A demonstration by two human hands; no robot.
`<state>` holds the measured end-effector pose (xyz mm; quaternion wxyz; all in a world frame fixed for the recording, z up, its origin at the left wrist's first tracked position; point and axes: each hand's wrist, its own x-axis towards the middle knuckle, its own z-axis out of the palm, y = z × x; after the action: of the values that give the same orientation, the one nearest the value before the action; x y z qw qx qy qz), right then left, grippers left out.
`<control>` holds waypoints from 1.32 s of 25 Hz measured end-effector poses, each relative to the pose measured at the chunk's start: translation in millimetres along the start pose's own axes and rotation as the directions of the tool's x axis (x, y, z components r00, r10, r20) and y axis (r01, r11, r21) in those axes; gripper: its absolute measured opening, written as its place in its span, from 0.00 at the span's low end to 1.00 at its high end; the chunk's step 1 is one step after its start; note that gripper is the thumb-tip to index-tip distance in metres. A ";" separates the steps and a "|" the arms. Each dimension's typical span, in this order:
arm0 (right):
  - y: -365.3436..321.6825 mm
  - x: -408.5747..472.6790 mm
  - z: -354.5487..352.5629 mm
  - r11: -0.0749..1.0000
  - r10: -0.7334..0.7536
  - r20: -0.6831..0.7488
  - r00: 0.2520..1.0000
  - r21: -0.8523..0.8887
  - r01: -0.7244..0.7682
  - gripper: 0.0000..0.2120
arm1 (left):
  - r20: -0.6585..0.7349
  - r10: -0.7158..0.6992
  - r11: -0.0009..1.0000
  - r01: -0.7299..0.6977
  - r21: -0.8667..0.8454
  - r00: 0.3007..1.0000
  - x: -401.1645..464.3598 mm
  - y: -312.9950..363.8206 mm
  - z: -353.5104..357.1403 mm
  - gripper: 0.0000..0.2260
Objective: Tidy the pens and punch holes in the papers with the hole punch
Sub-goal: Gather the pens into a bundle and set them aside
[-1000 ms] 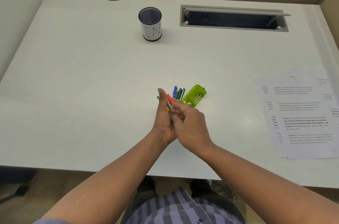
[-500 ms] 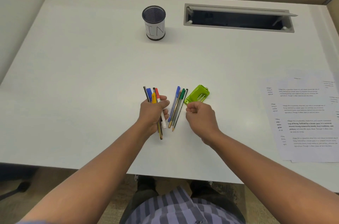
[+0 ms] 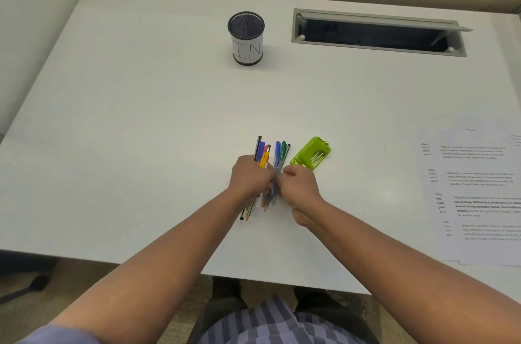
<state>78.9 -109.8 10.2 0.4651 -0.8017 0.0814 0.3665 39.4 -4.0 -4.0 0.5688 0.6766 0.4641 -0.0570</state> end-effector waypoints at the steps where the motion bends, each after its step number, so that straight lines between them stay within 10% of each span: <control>1: 0.0 0.1 1.3 1.000 -0.010 0.005 1.000 -0.005 0.010 0.07 | 0.009 0.004 1.000 -0.004 0.014 1.000 -0.1 -0.7 0.4 0.06; 14: 3.4 2.4 -1.1 0.954 0.020 0.127 0.992 0.294 -0.057 0.09 | 0.251 -0.075 0.946 0.149 -0.288 0.965 -10.4 1.2 -13.5 0.02; 22: -17.6 -13.3 -14.3 0.983 -0.055 0.147 0.988 0.184 0.027 0.06 | 0.367 -0.062 0.873 0.229 -0.431 0.928 -23.1 5.6 -24.1 0.05; 33: -36.9 -43.1 -11.3 0.895 -0.447 0.172 0.878 0.090 0.438 0.09 | 0.279 -0.057 0.450 0.274 -0.850 0.959 -27.0 16.2 -10.1 0.30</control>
<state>71.1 -107.5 67.6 0.5611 -0.7494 -0.1393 0.3227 30.9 -9.7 27.4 0.8725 0.2270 0.4280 0.0638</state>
